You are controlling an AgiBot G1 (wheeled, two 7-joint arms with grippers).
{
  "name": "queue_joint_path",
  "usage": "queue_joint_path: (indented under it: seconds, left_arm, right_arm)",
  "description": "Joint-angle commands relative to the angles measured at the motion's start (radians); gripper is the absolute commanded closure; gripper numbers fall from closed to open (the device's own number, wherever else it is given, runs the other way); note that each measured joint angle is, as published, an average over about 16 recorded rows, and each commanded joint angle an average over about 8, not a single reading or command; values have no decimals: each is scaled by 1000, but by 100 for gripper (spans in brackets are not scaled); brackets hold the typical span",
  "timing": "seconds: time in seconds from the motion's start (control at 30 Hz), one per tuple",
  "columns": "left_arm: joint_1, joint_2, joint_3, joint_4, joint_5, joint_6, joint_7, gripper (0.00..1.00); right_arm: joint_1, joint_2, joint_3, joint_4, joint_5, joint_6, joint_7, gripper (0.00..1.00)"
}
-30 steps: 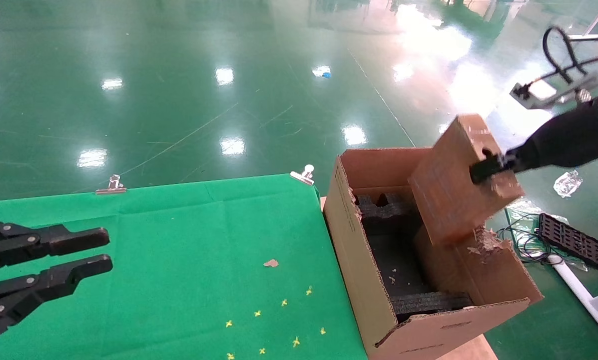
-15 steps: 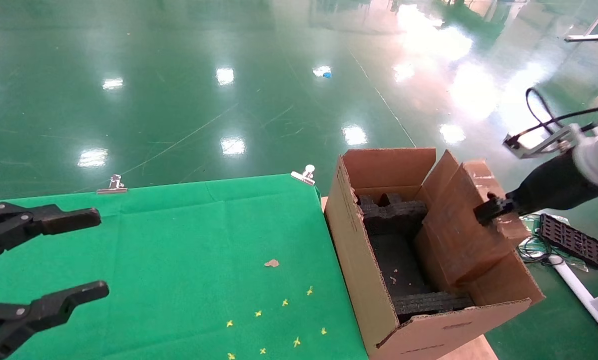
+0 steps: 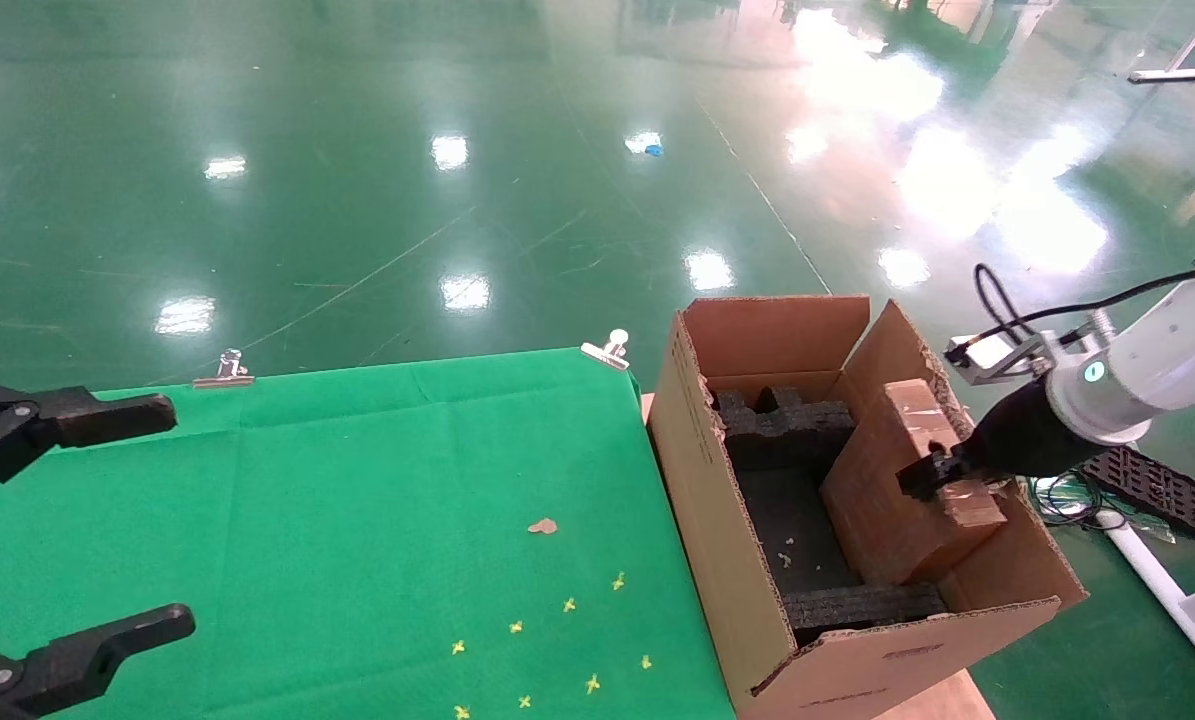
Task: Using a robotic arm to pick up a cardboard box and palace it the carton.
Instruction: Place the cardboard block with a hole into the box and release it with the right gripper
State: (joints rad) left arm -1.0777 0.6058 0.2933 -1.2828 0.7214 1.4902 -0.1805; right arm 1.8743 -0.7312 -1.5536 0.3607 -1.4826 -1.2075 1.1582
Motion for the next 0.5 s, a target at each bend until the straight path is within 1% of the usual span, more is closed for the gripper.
queue_joint_path:
  seconds: [0.03, 0.17, 0.2, 0.43, 0.47, 0.5]
  left_arm:
    - [0, 0, 0, 0, 0, 0, 0, 0]
    - [0, 0, 0, 0, 0, 0, 0, 0]
    - [0, 0, 0, 0, 0, 0, 0, 0]
    - [0, 0, 1, 0, -1, 0, 0, 0]
    - [0, 0, 1, 0, -1, 0, 0, 0]
    - [0, 0, 1, 0, -1, 0, 0, 0]
  right_arm:
    - [-22, -14, 3, -19, 8, 19, -12, 100]
    - [-47, -29, 9, -52, 20, 40, -32, 100]
    - [-50, -32, 10, -60, 23, 41, -37, 95]
    - [-54, -48, 17, -111, 37, 23, -72, 7]
    - [-54, -50, 18, -119, 38, 21, -77, 0]
    - [-53, -52, 19, -126, 39, 19, -83, 0]
